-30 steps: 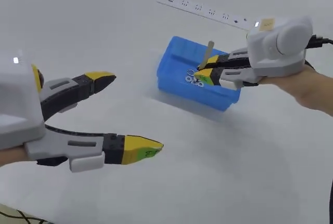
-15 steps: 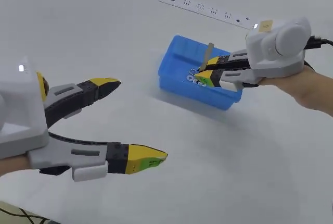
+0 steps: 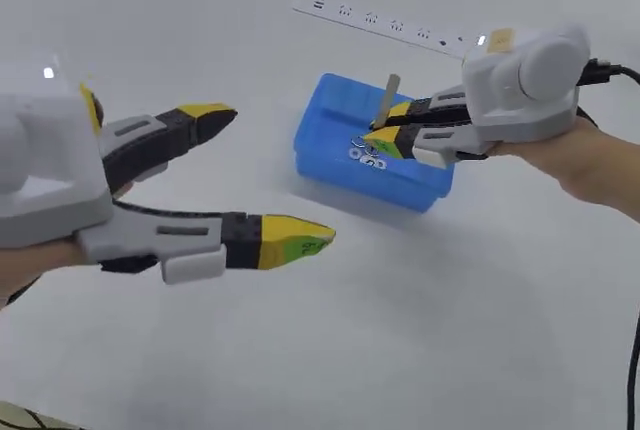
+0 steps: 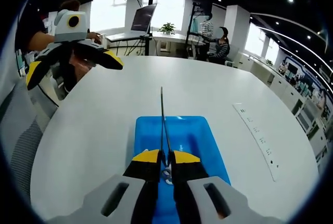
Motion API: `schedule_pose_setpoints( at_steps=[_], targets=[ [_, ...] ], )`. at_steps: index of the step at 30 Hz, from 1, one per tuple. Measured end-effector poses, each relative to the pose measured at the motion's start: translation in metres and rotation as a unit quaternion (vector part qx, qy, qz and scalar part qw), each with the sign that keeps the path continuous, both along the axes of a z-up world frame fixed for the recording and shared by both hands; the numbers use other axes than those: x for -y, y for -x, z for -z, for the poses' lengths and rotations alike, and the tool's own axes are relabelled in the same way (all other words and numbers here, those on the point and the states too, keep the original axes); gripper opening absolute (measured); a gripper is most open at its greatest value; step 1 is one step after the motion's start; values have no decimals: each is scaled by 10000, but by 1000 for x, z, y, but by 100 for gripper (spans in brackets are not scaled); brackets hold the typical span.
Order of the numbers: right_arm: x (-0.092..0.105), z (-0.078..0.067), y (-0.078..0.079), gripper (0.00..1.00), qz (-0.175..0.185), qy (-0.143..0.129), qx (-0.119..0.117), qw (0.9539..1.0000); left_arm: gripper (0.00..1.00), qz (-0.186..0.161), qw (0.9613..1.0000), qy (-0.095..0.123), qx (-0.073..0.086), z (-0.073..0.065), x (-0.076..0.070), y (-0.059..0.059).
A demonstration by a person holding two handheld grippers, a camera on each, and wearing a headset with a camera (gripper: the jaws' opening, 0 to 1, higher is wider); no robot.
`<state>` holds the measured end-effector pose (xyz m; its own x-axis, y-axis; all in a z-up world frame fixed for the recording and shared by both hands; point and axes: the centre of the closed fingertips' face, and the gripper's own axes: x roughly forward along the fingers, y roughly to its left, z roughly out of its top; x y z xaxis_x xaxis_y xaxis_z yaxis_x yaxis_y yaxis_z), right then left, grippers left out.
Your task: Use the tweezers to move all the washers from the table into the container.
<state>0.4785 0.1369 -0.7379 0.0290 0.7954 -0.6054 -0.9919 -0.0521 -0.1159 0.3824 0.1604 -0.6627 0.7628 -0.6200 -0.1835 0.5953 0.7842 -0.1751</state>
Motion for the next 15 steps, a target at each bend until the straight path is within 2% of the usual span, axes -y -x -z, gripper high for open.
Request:
schedule_pose_setpoints(
  at_steps=[3,4,5,6,7,8,9,10,12,14,15],
  targets=[
    [2,-2,0,8,-16,23,55,10000,98,311,9992,-245,-25,3,7,-16],
    [3,-3,0,8,-15,30,65,10000,96,495,9980,-385,2,2,12,-23],
    [4,-4,0,8,-9,41,72,10000,92,620,9970,-466,82,0,17,-29],
    [6,-4,0,8,-17,48,87,9999,87,648,9940,-803,369,-5,17,-40],
    [7,-5,0,8,-26,55,100,9999,81,672,9904,-1072,556,-8,17,-47],
    [8,-6,1,8,-35,64,118,9999,76,775,9885,-1162,583,-9,21,-51],
    [9,-6,1,8,-42,67,123,9999,75,900,9897,-1005,483,-12,27,-57],
    [10,-6,1,8,-52,73,129,9999,75,914,9903,-933,465,-14,30,-62],
    [12,-6,2,8,-91,113,173,9997,71,1084,9863,-1083,616,-20,36,-71],
    [13,-6,3,8,-105,121,171,9997,66,1244,9829,-1210,624,-22,44,-75],
    [13,-6,4,8,-106,116,168,9997,66,1301,9800,-1324,716,-23,47,-78]
  ],
)
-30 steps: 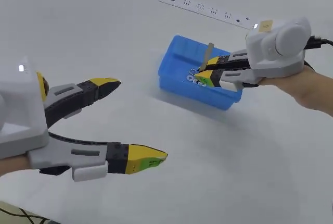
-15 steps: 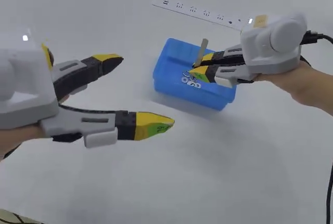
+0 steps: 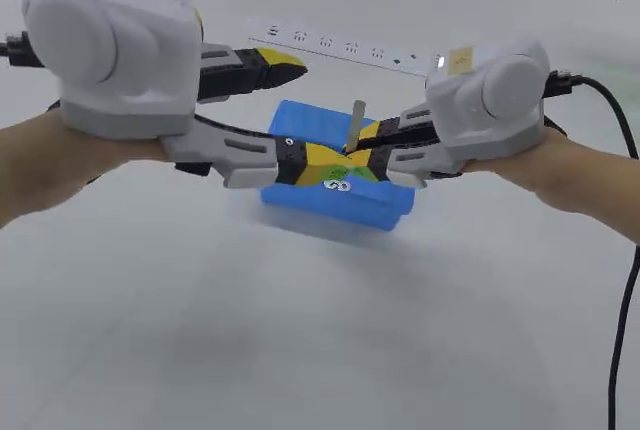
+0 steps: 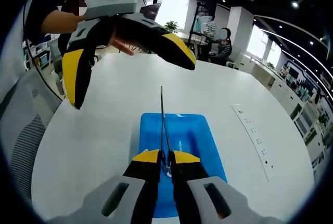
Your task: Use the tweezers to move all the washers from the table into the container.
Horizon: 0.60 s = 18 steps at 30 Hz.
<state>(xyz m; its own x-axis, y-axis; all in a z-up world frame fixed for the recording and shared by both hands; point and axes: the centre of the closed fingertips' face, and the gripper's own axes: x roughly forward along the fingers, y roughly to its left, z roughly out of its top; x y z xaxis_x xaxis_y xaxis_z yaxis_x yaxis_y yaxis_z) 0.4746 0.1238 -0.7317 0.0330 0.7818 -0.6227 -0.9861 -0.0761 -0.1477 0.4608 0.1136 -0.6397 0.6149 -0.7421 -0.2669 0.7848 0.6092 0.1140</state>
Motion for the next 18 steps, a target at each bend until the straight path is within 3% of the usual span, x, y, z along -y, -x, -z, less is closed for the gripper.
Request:
schedule_pose_setpoints(
  at_steps=[2,8,13,18],
  targets=[
    [-1,-2,2,8,-1,-50,-43,10000,64,86,9999,-81,-28,2,4,-3],
    [-2,-4,6,8,-68,-60,-4,10000,45,432,9981,-420,-128,14,16,1],
    [-2,-3,8,8,-107,-37,-22,9999,26,683,9962,-512,-172,18,18,8],
    [-3,-2,12,8,-160,-6,-16,9999,24,736,9958,-518,-170,17,17,8]
  ],
)
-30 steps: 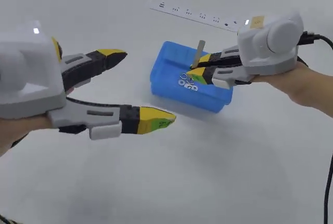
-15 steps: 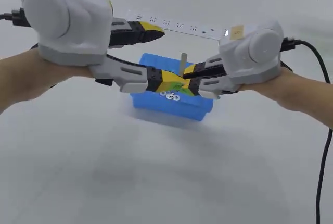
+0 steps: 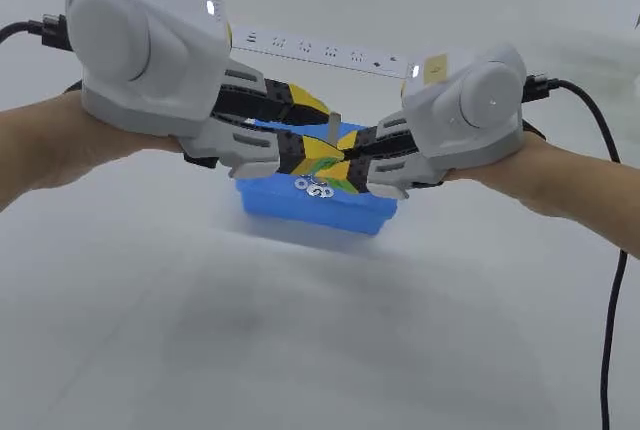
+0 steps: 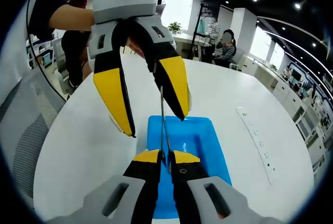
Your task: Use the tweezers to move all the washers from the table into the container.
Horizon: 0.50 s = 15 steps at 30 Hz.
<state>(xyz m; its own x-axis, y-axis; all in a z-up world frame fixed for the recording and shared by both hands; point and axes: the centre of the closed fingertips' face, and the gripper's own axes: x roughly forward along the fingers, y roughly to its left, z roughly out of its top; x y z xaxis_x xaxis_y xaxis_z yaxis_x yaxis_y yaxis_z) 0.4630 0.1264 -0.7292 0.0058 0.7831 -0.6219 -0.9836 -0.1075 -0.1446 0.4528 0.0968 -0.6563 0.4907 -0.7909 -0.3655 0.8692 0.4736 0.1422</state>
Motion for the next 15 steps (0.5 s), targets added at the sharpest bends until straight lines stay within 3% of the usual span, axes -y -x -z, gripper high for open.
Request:
schedule_pose_setpoints(
  at_steps=[9,11,15],
  targets=[
    [1,0,5,8,-109,94,67,9999,14,138,9994,-288,112,2,-2,-3],
    [2,-1,5,8,-95,83,74,9999,13,155,9988,-445,118,6,-6,-3],
    [2,-3,5,8,-114,89,101,9998,12,261,9987,-404,141,3,-6,1]
  ],
)
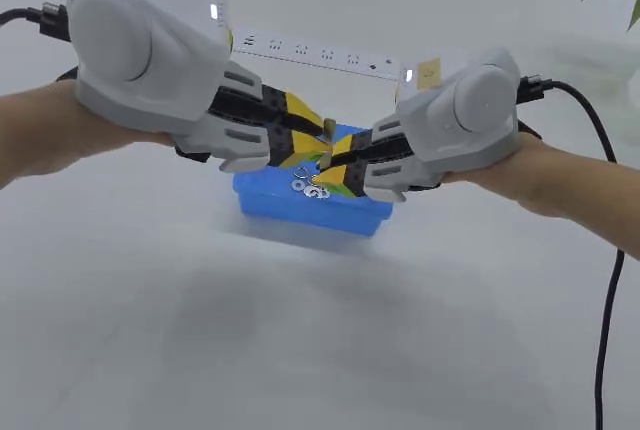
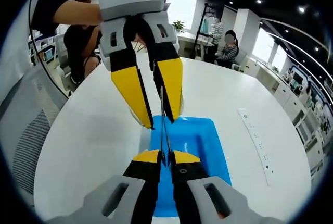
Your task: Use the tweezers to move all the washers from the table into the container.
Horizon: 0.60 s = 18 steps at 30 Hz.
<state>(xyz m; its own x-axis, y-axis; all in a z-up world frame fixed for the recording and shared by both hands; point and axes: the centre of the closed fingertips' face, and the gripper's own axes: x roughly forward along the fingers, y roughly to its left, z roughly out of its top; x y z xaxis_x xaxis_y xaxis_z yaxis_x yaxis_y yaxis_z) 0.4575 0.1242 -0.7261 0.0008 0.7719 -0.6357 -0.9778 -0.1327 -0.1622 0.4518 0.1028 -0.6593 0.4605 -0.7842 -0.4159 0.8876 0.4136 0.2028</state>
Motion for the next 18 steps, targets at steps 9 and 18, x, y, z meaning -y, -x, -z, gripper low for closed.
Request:
schedule_pose_setpoints(
  at_steps=[9,18],
  targets=[
    [0,0,8,8,-182,108,120,9997,7,208,9998,-18,-23,-2,9,7],
    [7,-7,16,8,-384,162,213,9989,5,431,9990,-90,77,-7,3,23]
  ],
)
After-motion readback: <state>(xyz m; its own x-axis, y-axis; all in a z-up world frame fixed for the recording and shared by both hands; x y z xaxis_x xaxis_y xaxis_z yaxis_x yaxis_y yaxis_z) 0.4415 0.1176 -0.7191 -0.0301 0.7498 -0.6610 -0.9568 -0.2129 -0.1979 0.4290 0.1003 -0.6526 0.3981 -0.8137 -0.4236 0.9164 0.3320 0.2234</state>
